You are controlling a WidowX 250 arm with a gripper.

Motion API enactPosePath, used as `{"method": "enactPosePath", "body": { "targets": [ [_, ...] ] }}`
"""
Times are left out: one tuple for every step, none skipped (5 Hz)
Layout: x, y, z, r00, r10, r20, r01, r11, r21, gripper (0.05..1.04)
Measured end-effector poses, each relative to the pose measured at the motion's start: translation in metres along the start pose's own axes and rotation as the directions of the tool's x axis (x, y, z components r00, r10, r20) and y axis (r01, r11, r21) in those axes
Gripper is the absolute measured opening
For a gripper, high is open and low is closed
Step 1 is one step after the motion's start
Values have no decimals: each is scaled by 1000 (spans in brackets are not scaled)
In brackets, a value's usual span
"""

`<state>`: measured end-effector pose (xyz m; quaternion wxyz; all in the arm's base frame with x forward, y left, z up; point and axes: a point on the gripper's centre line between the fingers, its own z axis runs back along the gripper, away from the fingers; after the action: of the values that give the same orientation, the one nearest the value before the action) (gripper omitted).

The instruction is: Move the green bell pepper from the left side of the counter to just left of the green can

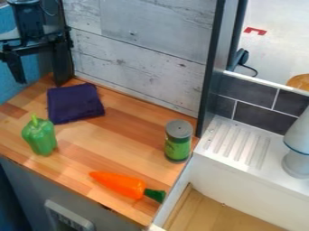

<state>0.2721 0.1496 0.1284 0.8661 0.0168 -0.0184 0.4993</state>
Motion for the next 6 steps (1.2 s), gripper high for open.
{"method": "enactPosePath", "body": {
  "targets": [
    [-3, 1, -10, 1000, -3, -31, 3, 1000, 19, 1003],
    [-7, 3, -17, 999, -20, -40, 21, 999, 29, 1003],
    [-8, 5, -19, 998, -46, -36, 47, 998, 32, 1003],
    [-5, 8, -15, 996, -93, 6, 93, 995, 31, 1003],
    [-1, 11, -21, 990, -136, 46, 134, 990, 48, 1003],
    [3, 13, -27, 979, -189, 82, 184, 981, 61, 1003]
  ]
}}
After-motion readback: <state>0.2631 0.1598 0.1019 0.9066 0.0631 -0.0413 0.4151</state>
